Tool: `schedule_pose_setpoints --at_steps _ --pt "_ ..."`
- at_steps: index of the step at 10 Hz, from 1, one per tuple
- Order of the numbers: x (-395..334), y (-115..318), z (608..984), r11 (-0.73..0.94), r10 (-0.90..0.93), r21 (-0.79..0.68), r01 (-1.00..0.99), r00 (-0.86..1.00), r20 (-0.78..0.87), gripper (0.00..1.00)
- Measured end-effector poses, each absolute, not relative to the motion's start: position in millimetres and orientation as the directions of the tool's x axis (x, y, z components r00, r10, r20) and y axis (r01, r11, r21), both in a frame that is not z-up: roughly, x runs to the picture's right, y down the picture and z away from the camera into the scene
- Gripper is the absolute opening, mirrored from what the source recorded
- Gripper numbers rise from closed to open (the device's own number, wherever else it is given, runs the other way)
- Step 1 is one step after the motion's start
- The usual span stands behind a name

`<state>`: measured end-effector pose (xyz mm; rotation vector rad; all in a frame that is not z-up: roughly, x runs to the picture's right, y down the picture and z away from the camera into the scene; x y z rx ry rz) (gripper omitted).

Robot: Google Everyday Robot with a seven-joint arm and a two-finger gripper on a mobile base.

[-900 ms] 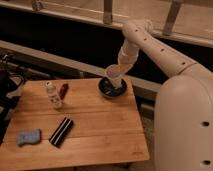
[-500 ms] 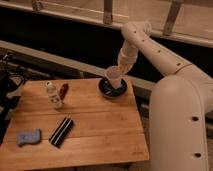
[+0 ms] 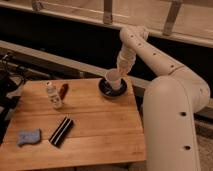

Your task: Place the ceramic cup in the ceramic bowl

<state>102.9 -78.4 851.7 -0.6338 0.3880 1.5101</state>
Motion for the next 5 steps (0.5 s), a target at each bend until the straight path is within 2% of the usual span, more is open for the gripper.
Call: schedule_pose_setpoints --at_steps 3,5 --pt "90.8 -61.6 883.0 -0.037 0.782 -0.152 -0.988 0.066 -0.620 0.00" --pt "90.7 -60.1 888.3 -0.031 0.772 -0.157 -0.987 0.076 -0.631 0.00"
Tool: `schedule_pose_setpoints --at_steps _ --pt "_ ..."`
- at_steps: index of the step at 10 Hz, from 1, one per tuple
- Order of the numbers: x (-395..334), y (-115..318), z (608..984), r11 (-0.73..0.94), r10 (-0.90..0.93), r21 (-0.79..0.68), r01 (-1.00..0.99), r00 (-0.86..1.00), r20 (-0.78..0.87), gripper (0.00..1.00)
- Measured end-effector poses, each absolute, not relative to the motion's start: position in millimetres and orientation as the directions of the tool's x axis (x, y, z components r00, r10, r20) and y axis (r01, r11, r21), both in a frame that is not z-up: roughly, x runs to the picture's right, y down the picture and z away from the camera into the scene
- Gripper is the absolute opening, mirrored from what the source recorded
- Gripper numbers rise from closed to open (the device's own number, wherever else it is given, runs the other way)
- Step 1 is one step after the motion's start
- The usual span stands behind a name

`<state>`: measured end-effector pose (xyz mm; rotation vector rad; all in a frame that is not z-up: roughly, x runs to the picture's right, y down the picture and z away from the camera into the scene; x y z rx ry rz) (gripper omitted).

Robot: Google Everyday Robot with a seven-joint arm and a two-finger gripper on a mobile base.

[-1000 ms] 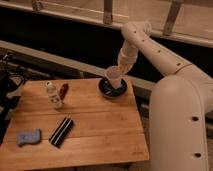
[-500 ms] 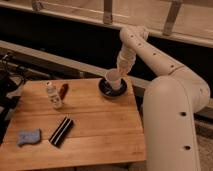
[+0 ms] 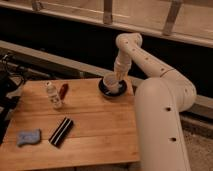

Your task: Place the ceramic cup in the ceramic bowl

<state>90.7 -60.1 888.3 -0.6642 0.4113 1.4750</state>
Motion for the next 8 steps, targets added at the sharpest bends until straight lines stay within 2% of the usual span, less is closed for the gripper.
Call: schedule_pose_setpoints --at_steps 8 --pt "88.7 -47.5 903.7 -0.025 0.764 -0.165 -0.986 0.088 -0.640 0.00"
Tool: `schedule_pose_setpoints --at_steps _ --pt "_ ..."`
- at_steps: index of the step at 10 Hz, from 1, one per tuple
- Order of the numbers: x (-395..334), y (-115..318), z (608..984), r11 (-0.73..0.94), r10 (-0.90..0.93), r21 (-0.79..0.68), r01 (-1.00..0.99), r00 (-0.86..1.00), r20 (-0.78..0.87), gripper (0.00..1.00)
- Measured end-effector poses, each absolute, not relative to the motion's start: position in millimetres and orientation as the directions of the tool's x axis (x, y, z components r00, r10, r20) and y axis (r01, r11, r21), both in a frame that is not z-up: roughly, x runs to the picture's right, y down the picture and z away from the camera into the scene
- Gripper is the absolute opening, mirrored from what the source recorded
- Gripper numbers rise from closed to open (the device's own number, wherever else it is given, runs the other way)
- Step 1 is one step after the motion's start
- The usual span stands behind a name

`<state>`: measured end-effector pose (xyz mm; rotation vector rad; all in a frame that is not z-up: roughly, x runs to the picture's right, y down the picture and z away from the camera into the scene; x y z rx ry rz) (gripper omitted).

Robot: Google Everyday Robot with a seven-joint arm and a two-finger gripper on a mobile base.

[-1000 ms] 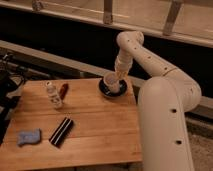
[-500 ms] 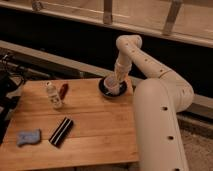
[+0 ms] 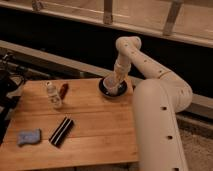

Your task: Place the ceramic cup in the ceramic bowl

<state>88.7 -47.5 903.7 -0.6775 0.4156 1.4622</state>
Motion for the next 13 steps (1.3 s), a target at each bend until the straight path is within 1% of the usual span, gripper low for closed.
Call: schedule_pose_setpoints --at_steps 1,2,3,4,6,7,8,9,10,13 --pt "88.1 -47.7 903.7 -0.024 0.764 -0.166 -0.986 0.089 -0.639 0.02" --pt "86.2 -48.4 903.6 -0.022 0.765 -0.168 -0.986 0.091 -0.638 0.10" --pt "85.3 -48.5 903.8 -0.020 0.765 -0.168 -0.986 0.093 -0.637 0.22" --pt "84.7 -48.1 904.5 -0.019 0.766 -0.169 -0.985 0.094 -0.636 0.28" --pt "84.9 -47.4 904.9 -0.017 0.767 -0.169 -0.985 0.096 -0.635 0.32" --pt "84.8 -48.2 904.4 -0.016 0.768 -0.169 -0.985 0.096 -0.634 0.39" --pt "84.0 -48.6 904.2 -0.014 0.768 -0.169 -0.985 0.098 -0.633 0.49" --pt "83.2 -48.9 904.2 -0.013 0.769 -0.170 -0.985 0.099 -0.632 0.55" --pt "82.1 -49.5 904.1 -0.010 0.770 -0.170 -0.985 0.101 -0.630 0.58" --pt "80.9 -50.4 903.5 -0.007 0.771 -0.171 -0.985 0.104 -0.629 0.58"
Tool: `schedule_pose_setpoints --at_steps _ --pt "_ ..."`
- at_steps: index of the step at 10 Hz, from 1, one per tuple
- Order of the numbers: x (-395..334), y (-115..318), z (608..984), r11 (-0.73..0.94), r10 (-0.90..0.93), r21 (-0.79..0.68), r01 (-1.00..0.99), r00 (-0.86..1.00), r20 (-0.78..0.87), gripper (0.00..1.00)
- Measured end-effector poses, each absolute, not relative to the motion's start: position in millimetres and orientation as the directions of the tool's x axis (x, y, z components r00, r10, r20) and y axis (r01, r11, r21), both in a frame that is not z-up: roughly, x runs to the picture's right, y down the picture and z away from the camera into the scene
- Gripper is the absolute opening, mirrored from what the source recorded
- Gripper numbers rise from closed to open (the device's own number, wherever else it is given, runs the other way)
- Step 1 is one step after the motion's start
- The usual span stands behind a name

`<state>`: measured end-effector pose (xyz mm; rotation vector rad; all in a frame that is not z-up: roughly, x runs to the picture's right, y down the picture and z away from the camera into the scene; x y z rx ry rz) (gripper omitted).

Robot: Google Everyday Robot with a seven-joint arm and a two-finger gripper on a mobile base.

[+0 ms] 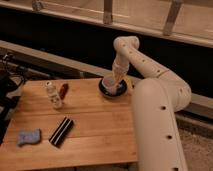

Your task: Place the ceramic cup in the ceramic bowl

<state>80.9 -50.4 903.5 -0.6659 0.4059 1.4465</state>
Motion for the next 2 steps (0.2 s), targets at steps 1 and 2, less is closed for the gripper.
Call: schedule_pose_setpoints --at_steps 1,2 --pt "80.5 -51.0 903.0 -0.006 0.772 -0.172 -0.985 0.104 -0.628 0.58" --pt "79.3 -51.2 903.1 -0.004 0.772 -0.172 -0.985 0.107 -0.627 0.58"
